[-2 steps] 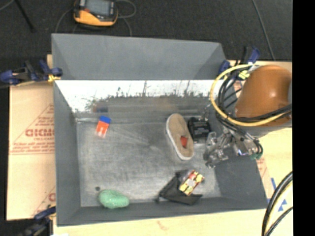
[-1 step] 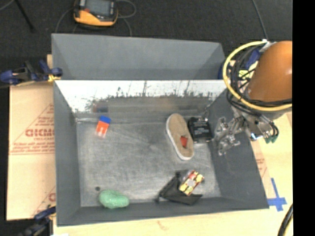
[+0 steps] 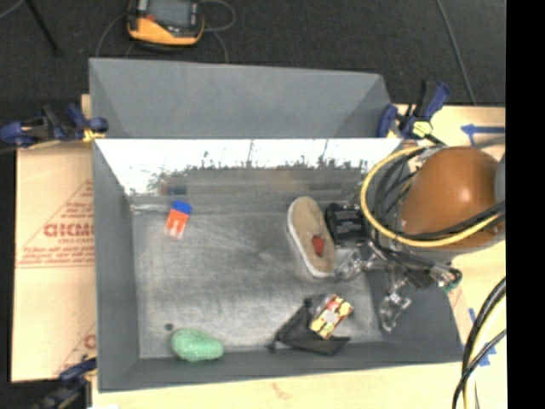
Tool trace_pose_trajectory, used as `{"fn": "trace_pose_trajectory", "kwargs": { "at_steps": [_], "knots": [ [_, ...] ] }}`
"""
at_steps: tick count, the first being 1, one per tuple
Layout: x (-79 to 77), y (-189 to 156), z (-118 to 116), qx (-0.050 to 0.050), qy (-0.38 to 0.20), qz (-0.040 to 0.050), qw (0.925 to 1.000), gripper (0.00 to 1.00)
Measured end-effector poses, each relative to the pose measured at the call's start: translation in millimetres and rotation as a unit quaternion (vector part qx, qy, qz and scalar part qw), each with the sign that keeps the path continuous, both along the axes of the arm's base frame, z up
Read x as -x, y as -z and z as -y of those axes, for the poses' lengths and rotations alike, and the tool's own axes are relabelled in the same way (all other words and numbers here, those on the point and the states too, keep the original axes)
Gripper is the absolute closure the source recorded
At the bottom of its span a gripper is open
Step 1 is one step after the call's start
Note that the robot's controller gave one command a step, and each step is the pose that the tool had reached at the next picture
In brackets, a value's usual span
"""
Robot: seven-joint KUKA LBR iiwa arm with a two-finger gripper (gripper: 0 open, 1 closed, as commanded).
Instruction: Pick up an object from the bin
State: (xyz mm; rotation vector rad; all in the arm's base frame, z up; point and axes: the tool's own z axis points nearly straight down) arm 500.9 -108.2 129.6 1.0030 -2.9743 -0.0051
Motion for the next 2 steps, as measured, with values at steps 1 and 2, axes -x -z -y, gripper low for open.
{"fn": "trace_pose_trajectory", "kwargs": {
  "at_steps": [1,2],
  "knots": [
    [-1.6,-4,0,0.001,0.0,0.0029,1.0,0.0],
    [12.4,53,-47,0.003,-0.076,0.0085,0.9971,1.0]
  ]
}}
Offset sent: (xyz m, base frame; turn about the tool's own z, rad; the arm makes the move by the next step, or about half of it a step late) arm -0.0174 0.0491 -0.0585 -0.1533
